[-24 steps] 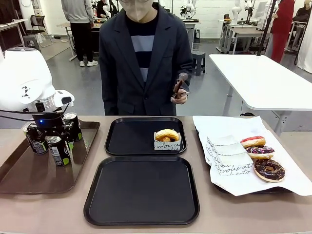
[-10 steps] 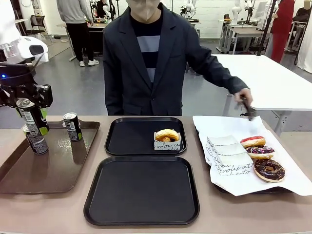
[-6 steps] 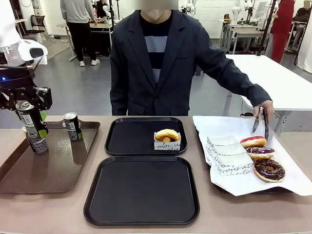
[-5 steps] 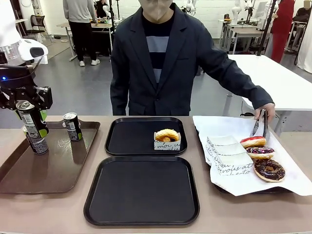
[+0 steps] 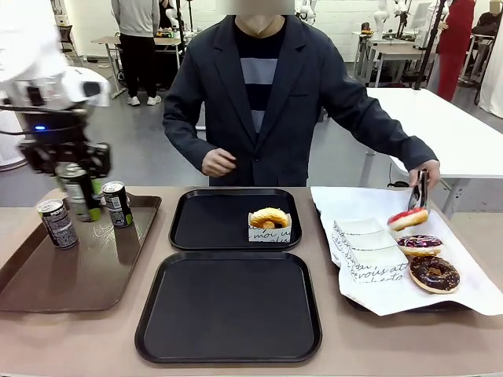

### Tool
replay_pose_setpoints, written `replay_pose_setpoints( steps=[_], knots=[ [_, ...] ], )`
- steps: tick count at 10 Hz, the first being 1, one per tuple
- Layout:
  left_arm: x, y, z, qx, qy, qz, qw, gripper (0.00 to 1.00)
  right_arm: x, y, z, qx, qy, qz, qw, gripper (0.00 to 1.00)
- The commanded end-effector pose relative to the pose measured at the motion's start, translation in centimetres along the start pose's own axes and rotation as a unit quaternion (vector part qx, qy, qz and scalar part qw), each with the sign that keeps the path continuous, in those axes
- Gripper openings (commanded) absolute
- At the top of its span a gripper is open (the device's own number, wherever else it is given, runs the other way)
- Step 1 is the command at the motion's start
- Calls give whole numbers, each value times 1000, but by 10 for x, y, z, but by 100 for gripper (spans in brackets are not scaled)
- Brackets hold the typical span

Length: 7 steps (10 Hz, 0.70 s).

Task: Set up donuts and drinks on trays.
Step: Pick up one Pepsi coke and place it on the Flat Tray.

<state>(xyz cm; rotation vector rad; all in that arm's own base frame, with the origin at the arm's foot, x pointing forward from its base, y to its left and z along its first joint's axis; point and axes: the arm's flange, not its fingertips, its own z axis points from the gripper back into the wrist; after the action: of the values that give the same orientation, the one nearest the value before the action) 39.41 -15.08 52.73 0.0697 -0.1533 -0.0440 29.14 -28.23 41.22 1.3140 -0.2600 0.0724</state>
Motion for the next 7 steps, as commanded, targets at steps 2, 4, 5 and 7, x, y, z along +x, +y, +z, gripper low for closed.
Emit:
replay_pose_setpoints(
  steps=[2,4,5,7],
  knots=[
    [51,-98,-4,4,-23,-76,997,59,-1,1,0,3,-2,3,1000,100],
    [74,-139,-18,-31,-27,-117,992,59,-1,1,0,3,-2,3,1000,100],
    [74,-138,-29,-43,-19,-136,990,59,-1,1,0,3,-2,3,1000,100],
    [61,-97,-41,-109,0,-128,986,59,-1,1,0,3,-2,3,1000,100]
  ],
)
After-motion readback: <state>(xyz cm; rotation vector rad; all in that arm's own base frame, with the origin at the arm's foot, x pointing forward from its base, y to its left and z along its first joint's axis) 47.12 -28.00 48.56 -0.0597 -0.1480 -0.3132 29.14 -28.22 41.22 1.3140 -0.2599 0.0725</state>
